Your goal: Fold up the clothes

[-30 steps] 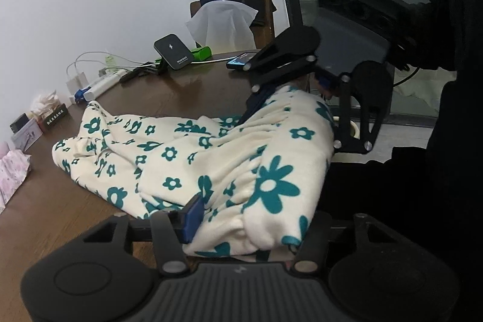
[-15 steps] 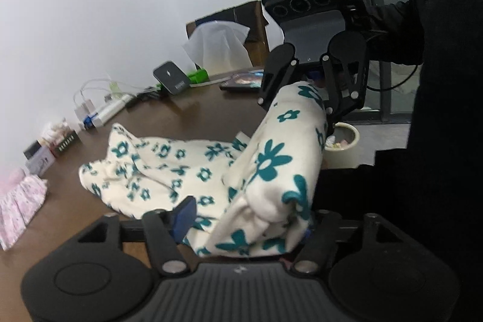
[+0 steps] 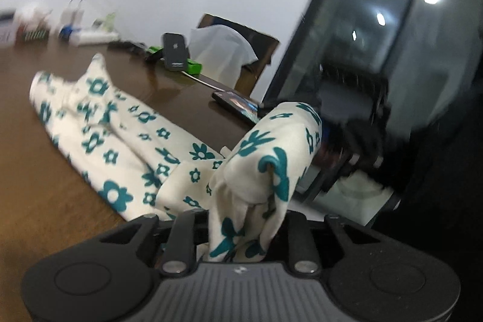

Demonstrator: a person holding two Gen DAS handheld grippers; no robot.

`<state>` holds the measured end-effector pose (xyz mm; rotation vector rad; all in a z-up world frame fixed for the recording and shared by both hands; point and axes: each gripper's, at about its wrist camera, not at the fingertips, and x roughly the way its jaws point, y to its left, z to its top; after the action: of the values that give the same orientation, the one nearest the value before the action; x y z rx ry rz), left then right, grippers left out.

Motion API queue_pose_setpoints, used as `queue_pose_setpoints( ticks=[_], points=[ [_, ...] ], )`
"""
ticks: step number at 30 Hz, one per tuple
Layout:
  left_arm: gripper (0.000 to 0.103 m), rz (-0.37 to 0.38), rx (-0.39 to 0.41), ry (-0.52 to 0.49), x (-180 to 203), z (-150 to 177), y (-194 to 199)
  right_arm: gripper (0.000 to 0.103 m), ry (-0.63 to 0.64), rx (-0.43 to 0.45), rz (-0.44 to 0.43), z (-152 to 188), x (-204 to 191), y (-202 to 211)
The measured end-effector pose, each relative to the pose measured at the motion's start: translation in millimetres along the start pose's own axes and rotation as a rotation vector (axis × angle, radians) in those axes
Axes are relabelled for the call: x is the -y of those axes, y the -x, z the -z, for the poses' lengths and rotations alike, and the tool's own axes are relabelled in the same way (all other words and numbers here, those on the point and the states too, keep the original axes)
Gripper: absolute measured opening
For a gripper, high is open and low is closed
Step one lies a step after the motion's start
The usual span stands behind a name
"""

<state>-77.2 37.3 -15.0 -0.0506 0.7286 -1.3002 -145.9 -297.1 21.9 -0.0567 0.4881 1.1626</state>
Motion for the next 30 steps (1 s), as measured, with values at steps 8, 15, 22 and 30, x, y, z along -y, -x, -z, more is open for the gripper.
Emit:
queue_pose_setpoints(
  ticks=[8,15,22,30],
  points=[
    [0.02,0.083,0.022,0.124,-8,-5,6,0.032,-0.393,0.075,-0.099,10,40,-19],
    [0.051,-0.164,0.156,0.194,11,-6,25,0.023,-0.596,0.202,-0.15,25,38,-9],
    [0.053,-0.406,0.35,0.333,25,5,42,0.022,-0.744,0.221,-0.095,22,57,-20],
    [0.058,-0.441,0.307,0.346,45,12,20,0.022,-0.836,0.198,0.003,18,74,-34]
  ],
)
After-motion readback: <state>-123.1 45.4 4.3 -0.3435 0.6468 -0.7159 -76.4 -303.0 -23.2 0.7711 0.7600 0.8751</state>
